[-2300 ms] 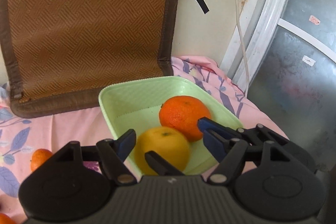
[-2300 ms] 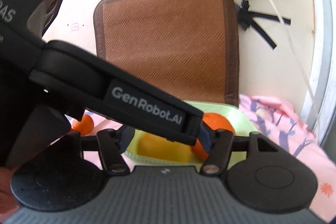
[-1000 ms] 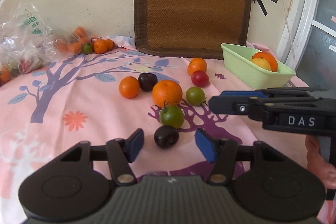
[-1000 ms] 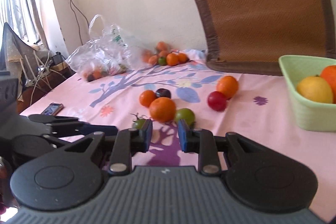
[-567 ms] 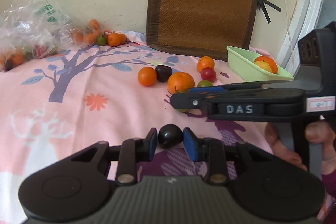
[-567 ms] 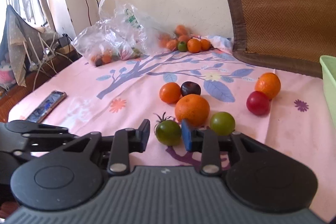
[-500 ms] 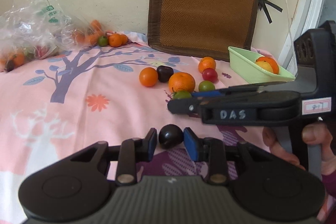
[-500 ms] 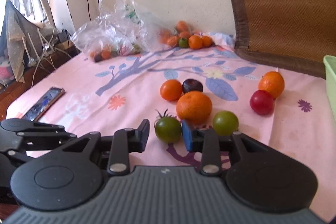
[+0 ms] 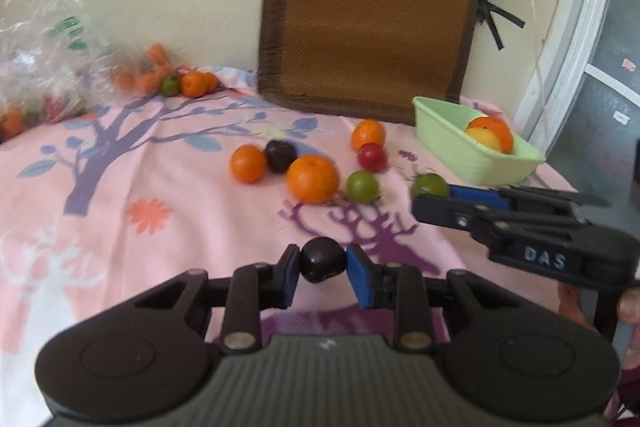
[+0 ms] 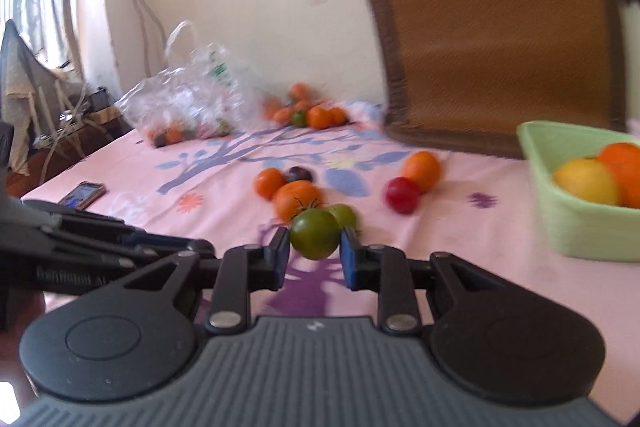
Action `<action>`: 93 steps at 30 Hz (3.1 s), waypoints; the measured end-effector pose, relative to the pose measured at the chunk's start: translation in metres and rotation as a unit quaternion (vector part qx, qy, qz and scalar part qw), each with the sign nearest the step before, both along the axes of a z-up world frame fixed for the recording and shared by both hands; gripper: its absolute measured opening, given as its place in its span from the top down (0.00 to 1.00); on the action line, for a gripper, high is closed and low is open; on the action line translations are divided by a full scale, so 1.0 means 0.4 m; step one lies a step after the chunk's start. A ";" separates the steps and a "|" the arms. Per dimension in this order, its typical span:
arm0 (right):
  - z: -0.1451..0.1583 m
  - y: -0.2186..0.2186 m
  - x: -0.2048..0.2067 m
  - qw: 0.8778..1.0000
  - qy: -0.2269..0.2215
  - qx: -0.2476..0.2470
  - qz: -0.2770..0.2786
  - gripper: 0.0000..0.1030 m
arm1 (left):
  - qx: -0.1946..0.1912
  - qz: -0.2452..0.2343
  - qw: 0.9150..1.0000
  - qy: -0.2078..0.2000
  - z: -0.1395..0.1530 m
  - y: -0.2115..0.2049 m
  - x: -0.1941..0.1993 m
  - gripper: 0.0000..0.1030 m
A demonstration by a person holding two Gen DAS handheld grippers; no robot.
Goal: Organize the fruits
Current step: 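Carry the plum and green tomato into the basket and open both grippers, then move both grippers back toward the remaining fruits on the table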
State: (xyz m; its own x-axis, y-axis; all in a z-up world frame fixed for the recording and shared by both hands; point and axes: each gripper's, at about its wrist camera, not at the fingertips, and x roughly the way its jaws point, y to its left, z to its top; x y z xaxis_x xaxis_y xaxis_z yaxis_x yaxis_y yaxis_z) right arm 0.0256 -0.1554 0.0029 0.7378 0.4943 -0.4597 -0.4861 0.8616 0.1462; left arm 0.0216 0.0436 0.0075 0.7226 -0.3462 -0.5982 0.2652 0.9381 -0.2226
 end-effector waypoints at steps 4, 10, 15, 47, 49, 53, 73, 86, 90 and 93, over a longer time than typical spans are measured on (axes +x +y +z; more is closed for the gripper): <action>0.018 -0.105 -0.029 0.996 -0.049 -0.006 -0.076 0.71 | -0.019 -0.042 0.999 -0.007 0.045 -0.076 0.071 0.74; 0.045 -0.215 -0.007 0.977 -0.121 -0.040 -0.168 0.71 | -0.045 -0.104 0.993 -0.025 0.135 -0.267 0.221 0.74; 0.024 -0.263 0.065 0.967 -0.103 -0.057 -0.224 0.71 | -0.043 -0.127 0.991 -0.002 0.150 -0.419 0.353 0.74; 0.022 -0.308 0.032 0.938 -0.175 -0.015 -0.298 0.53 | 0.023 0.060 0.996 -0.061 0.058 -0.060 0.045 0.51; 0.026 -0.298 0.025 0.935 -0.177 -0.019 -0.306 0.53 | 0.035 0.079 0.994 -0.065 0.036 -0.035 0.019 0.51; 0.048 -0.254 -0.003 0.947 -0.167 0.000 -0.274 0.53 | 0.037 0.095 0.992 -0.069 0.012 -0.013 0.017 0.51; 0.010 0.007 0.010 0.984 -0.107 0.019 -0.141 0.46 | 0.038 0.107 0.987 -0.112 -0.008 -0.008 0.007 0.45; -0.001 -0.015 0.027 0.985 -0.066 0.054 -0.151 0.44 | 0.039 0.106 0.987 -0.111 -0.010 -0.008 0.011 0.42; -0.003 -0.018 0.029 0.985 -0.061 0.060 -0.152 0.42 | 0.038 0.106 0.987 -0.111 -0.009 -0.008 0.010 0.42; -0.003 -0.015 0.028 0.985 -0.061 0.061 -0.152 0.42 | 0.037 0.106 0.988 -0.110 -0.009 -0.008 0.011 0.42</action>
State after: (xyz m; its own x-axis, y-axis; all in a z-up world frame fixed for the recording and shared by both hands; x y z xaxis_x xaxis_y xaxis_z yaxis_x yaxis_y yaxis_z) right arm 0.0370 -0.1616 0.0019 0.9063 0.2875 -0.3098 -0.2280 0.9498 0.2145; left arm 0.0260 0.0406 0.0037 0.8897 -0.1344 -0.4363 0.0955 0.9893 -0.1100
